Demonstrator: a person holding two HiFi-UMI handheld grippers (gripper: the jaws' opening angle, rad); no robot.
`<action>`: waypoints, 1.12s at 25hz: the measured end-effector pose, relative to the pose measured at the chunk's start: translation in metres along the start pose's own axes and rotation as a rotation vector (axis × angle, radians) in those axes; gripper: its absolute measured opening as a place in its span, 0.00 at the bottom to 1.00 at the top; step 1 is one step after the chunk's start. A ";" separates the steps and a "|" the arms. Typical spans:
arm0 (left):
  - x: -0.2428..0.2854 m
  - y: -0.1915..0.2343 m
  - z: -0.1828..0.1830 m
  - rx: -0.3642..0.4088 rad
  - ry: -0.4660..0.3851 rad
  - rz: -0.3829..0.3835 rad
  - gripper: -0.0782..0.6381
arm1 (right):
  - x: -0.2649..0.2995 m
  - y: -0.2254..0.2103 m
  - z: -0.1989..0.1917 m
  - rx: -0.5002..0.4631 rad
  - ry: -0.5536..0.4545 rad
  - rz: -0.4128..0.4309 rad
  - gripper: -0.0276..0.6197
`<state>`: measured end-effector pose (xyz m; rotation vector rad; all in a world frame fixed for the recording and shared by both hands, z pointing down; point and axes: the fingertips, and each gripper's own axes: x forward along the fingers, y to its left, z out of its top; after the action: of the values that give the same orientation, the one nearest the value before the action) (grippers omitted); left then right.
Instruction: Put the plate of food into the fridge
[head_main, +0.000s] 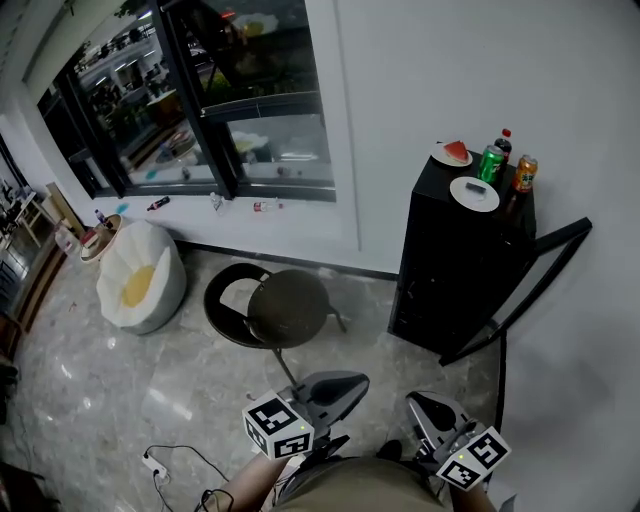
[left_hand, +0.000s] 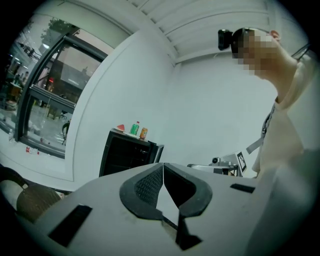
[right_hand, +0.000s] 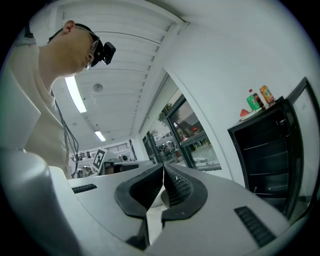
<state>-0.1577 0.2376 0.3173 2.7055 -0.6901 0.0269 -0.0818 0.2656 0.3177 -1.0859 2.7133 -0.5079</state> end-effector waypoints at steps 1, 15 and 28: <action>0.007 -0.001 0.001 0.002 0.002 0.007 0.13 | -0.003 -0.007 0.002 0.005 0.002 0.008 0.08; 0.102 -0.027 0.002 0.058 0.060 0.019 0.13 | -0.044 -0.072 0.020 -0.093 0.068 0.029 0.08; 0.133 -0.023 0.004 0.079 0.096 0.011 0.13 | -0.056 -0.106 0.025 0.023 0.053 0.012 0.08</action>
<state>-0.0302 0.1939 0.3198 2.7548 -0.6884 0.1899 0.0327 0.2269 0.3362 -1.0647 2.7505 -0.5733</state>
